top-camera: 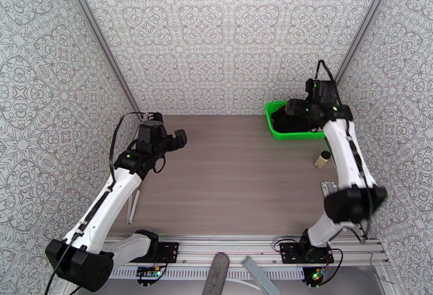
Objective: Fold and stack the mixed laundry pile
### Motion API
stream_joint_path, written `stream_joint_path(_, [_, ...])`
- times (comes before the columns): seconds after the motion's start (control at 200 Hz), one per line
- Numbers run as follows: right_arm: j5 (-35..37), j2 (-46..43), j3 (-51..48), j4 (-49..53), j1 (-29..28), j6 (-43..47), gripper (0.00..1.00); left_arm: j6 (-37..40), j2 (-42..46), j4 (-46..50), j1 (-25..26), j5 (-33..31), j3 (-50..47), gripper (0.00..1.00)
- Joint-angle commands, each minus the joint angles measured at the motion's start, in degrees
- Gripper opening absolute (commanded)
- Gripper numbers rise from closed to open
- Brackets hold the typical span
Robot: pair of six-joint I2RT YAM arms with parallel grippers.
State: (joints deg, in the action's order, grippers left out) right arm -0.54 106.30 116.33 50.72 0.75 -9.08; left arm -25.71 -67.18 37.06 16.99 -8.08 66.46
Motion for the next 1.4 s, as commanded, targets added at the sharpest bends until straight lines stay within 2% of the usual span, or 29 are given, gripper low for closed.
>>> stream_joint_path(0.0, [0.08,12.35,9.42,3.32,0.33,-1.77,0.86,-0.59,1.93,1.83,2.04,3.19,-2.65,0.99])
stream_joint_path(0.145, [2.61,23.96,19.40,2.28,0.32,-3.09,0.87,-0.15,2.40,-0.25,2.77,4.10,-4.70,0.99])
stream_joint_path(0.32, [9.80,30.53,21.50,0.25,0.31,-5.05,0.89,0.01,1.89,-2.43,3.09,4.86,-5.72,0.99])
stream_joint_path(0.445, [12.69,32.30,19.63,-2.05,0.31,-6.24,0.81,0.21,1.70,-3.81,3.22,4.94,-6.16,0.99])
stream_joint_path(0.535, [13.27,32.22,17.74,-5.34,0.30,-6.26,0.68,0.55,1.51,-4.08,3.31,4.89,-5.99,0.99])
stream_joint_path(0.63, [13.63,32.32,17.92,-7.08,0.31,-6.16,0.44,0.78,1.58,-4.27,3.56,4.59,-6.03,1.00])
stream_joint_path(0.66, [13.53,32.26,18.05,-7.81,0.31,-6.21,0.34,0.84,1.61,-4.27,3.64,4.44,-6.12,0.99])
stream_joint_path(0.705, [13.06,32.09,18.22,-8.62,0.31,-6.20,0.26,0.86,1.73,-4.26,3.81,4.22,-6.29,0.99])
stream_joint_path(0.755, [12.39,31.80,18.36,-9.42,0.36,-6.06,0.11,0.95,1.87,-4.28,4.05,4.03,-6.43,0.99])
stream_joint_path(0.775, [12.09,31.63,18.39,-9.76,0.36,-6.06,0.00,0.94,1.95,-4.19,4.10,3.96,-6.50,0.99])
stream_joint_path(0.905, [9.99,28.46,17.20,-12.02,0.31,-4.97,0.00,1.21,2.60,-3.76,5.19,3.28,-6.69,0.99])
stream_joint_path(1.035, [6.69,20.82,12.93,-15.48,0.15,-2.12,0.00,1.80,3.39,-3.15,6.25,2.61,-6.44,0.99])
stream_joint_path(1.395, [-0.85,-11.96,-6.83,-29.87,-3.76,6.95,0.00,1.67,4.47,-2.63,8.04,2.68,-3.94,0.98])
